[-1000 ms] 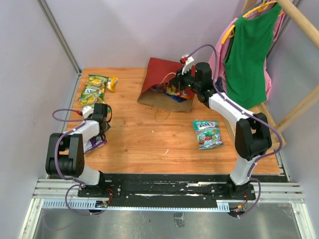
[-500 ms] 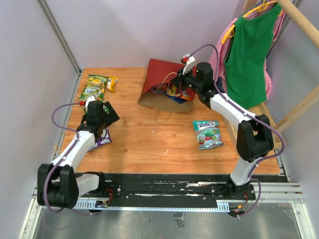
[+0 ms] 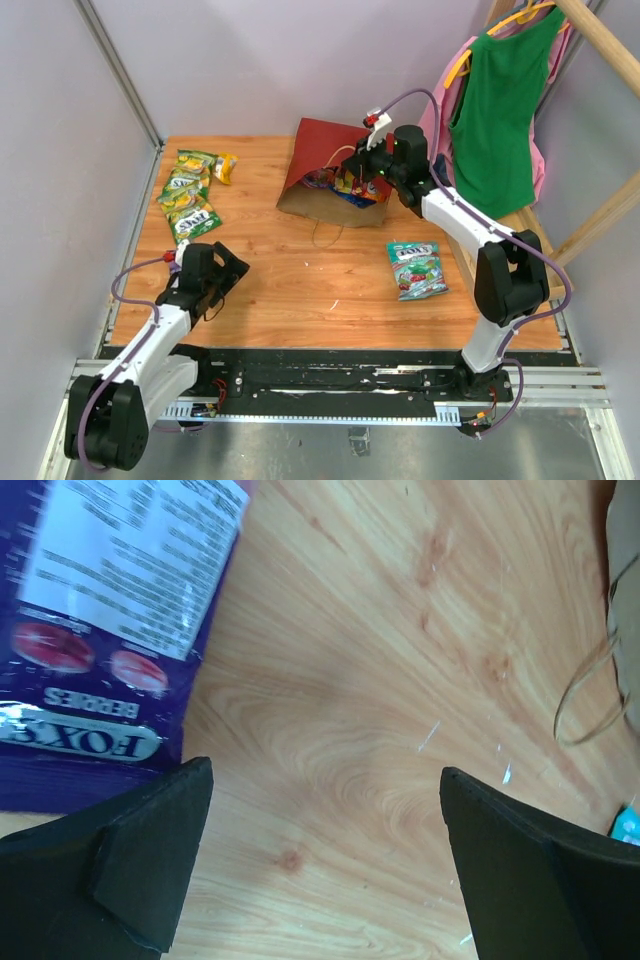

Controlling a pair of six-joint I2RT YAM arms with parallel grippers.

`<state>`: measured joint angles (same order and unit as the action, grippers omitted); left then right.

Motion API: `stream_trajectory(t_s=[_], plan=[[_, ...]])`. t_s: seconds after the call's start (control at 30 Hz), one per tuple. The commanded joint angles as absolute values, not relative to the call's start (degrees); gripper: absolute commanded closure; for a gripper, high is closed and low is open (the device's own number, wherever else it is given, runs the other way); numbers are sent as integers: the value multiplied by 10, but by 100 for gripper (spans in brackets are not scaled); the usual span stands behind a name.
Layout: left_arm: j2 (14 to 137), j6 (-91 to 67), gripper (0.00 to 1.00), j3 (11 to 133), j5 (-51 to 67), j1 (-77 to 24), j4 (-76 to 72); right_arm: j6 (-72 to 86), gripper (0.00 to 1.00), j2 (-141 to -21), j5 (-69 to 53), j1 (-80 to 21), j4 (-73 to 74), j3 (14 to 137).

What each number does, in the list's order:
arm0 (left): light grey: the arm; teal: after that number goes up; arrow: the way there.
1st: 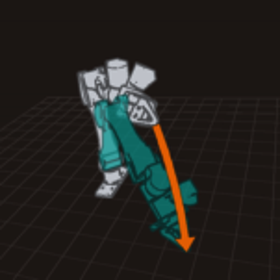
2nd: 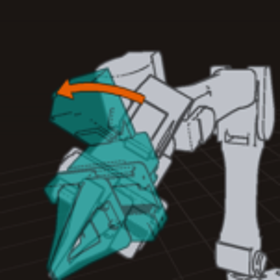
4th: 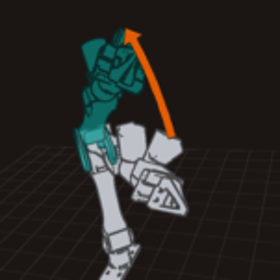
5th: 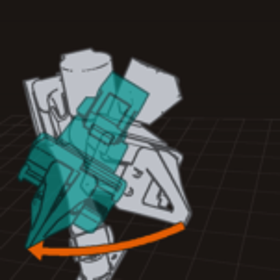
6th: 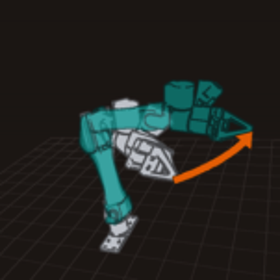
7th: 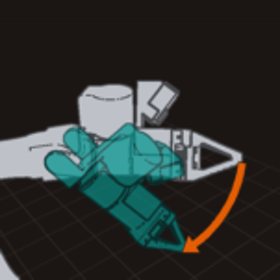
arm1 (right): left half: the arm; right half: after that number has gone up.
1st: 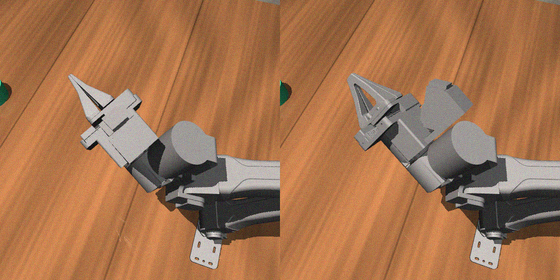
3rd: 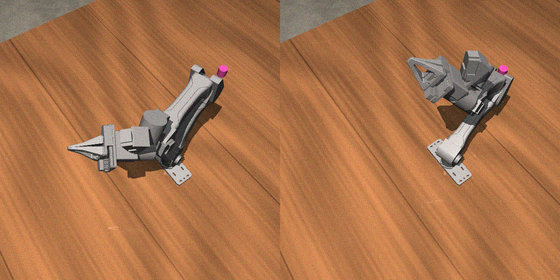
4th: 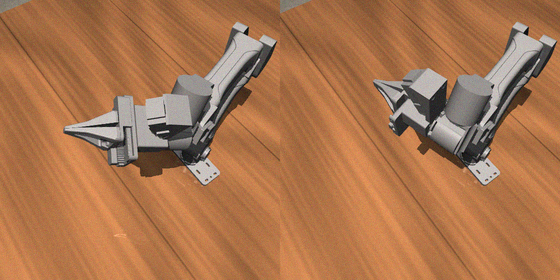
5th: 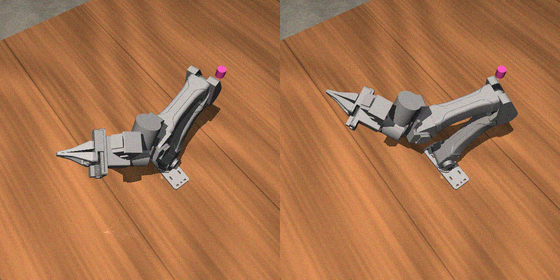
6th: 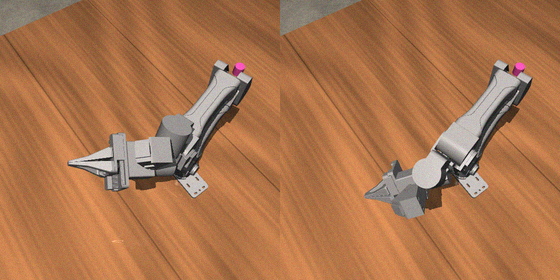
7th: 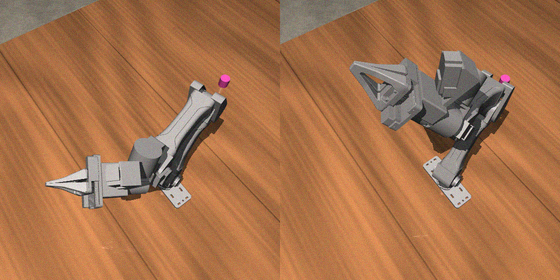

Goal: Take the snacks out of the paper bag

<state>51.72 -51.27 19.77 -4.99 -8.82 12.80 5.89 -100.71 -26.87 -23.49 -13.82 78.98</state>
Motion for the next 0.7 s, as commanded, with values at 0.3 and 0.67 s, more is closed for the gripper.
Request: stream_trajectory(t_s=[0.3,0.67], plan=[[543,-478,0,238,-169,10,190,44,96,-961,-276,-241,-139,775],[475,-428,2,304,-8,-56,107,39,99,-1020,-278,-241,-80,865]])
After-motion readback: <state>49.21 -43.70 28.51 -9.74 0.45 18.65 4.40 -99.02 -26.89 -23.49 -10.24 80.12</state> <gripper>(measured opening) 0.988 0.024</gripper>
